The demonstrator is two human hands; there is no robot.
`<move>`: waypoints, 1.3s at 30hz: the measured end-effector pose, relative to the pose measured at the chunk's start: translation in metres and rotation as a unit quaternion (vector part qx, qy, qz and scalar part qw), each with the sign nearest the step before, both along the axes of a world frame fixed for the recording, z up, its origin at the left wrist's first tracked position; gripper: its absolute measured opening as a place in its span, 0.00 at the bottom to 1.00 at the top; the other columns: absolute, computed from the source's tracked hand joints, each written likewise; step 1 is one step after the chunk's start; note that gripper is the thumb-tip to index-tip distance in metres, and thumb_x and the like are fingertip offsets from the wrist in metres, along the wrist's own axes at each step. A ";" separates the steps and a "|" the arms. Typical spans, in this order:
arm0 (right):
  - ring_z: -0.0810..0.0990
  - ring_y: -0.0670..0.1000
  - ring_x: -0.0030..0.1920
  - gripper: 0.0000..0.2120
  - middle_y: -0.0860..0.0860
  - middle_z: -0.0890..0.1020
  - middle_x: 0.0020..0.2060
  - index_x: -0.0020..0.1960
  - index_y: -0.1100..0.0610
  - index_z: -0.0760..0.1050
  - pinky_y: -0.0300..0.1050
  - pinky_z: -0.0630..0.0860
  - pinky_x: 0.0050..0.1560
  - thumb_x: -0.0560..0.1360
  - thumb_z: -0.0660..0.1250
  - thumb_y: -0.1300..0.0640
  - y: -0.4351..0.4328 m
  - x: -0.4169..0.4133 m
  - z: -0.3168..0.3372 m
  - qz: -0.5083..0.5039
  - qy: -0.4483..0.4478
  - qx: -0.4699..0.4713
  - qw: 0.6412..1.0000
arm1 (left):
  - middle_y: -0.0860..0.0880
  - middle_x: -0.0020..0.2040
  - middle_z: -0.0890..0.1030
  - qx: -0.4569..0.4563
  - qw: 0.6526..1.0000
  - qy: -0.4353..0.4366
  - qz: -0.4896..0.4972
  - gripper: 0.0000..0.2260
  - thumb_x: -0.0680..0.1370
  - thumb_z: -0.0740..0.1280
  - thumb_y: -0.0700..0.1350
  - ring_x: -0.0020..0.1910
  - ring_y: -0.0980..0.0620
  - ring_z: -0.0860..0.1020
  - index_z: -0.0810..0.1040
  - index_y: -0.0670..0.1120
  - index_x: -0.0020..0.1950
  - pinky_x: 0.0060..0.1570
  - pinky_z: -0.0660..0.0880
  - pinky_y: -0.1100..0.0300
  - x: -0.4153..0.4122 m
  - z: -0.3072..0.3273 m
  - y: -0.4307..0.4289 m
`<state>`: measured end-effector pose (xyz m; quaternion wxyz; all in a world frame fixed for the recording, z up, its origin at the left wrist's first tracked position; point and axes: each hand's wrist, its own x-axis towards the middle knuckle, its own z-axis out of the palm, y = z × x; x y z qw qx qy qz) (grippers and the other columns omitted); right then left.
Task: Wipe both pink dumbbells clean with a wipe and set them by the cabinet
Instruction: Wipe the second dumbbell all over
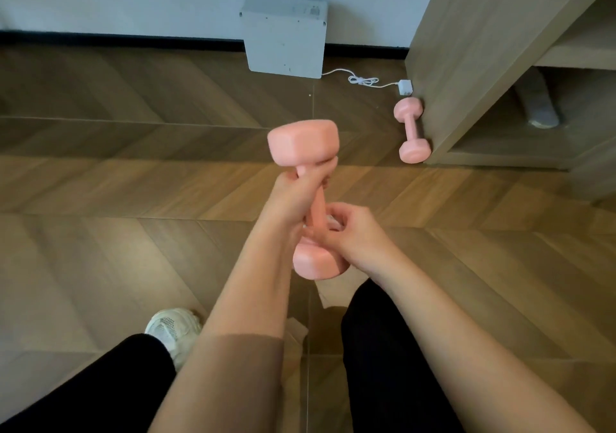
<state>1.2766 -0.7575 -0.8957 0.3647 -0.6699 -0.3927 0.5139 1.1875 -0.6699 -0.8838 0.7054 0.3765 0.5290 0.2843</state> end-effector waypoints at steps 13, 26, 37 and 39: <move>0.84 0.49 0.50 0.13 0.51 0.86 0.49 0.55 0.55 0.81 0.43 0.81 0.49 0.70 0.74 0.61 0.009 0.000 0.045 -0.167 0.277 0.079 0.943 | 0.46 0.68 0.72 -0.026 0.939 0.277 -0.202 0.30 0.71 0.70 0.64 0.62 0.43 0.73 0.72 0.51 0.68 0.61 0.72 0.39 -0.052 0.101 -0.002; 0.84 0.47 0.49 0.08 0.50 0.86 0.46 0.52 0.56 0.80 0.42 0.79 0.52 0.73 0.71 0.60 0.012 -0.016 0.084 -0.098 0.233 0.136 0.958 | 0.40 0.50 0.79 -0.111 0.993 -0.036 -0.009 0.20 0.74 0.69 0.54 0.45 0.43 0.80 0.80 0.45 0.61 0.36 0.79 0.53 -0.068 0.104 -0.043; 0.78 0.45 0.38 0.16 0.60 0.79 0.52 0.60 0.67 0.75 0.32 0.75 0.32 0.72 0.65 0.70 -0.003 0.022 0.060 0.004 0.454 0.055 0.889 | 0.44 0.43 0.81 -0.043 0.999 0.023 -0.021 0.22 0.64 0.70 0.56 0.33 0.51 0.81 0.81 0.47 0.55 0.34 0.79 0.55 -0.068 0.099 -0.045; 0.78 0.44 0.35 0.17 0.59 0.79 0.49 0.60 0.67 0.75 0.31 0.75 0.29 0.71 0.66 0.69 -0.003 0.024 0.057 0.000 0.477 0.050 0.877 | 0.43 0.44 0.81 -0.046 0.998 0.021 -0.021 0.20 0.68 0.71 0.55 0.35 0.48 0.81 0.80 0.47 0.55 0.34 0.79 0.55 -0.069 0.101 -0.045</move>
